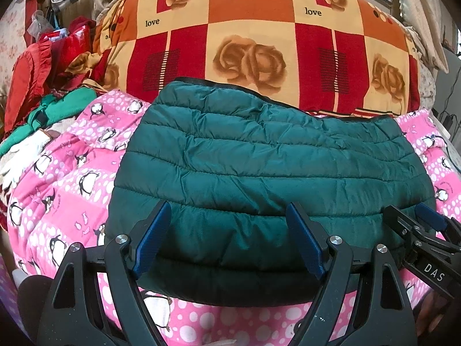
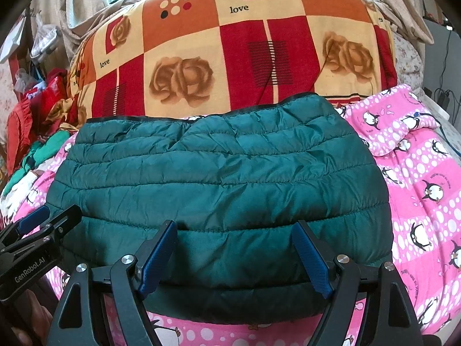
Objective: Fold large clothes
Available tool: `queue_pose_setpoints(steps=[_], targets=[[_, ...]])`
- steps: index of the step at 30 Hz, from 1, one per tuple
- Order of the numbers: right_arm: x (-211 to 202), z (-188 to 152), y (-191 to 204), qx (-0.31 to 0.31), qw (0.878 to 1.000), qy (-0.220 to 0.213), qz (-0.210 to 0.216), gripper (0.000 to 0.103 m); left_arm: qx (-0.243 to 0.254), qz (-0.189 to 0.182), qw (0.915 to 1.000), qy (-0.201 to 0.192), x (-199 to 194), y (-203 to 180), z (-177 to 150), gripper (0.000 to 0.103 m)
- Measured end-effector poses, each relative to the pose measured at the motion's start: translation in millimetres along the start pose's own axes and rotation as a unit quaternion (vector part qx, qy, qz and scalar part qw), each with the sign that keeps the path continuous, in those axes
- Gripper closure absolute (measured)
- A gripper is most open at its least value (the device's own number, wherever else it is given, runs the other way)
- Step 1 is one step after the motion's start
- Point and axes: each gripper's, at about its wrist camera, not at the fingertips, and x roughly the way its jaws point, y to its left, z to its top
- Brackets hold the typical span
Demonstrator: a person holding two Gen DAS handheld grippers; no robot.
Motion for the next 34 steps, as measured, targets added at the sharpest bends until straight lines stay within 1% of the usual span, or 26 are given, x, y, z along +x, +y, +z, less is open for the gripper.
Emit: queue_pose_setpoints(steps=[25, 32, 34], targets=[[7.8, 4.4, 2.9, -0.006, 1.0, 0.004, 0.001, 0.023, -0.011, -0.002, 0.9999, 0.007, 6.1, 2.4, 3.2, 0.021], [9.9, 6.0, 1.8, -0.005, 1.0, 0.004, 0.002, 0.023, -0.003, 0.001, 0.9999, -0.012, 4.0, 4.4, 5.5, 0.021], [10.9, 6.4, 0.9, -0.005, 1.0, 0.005, 0.003, 0.023, -0.004, -0.003, 0.9999, -0.01, 5.0, 8.1, 9.0, 0.021]])
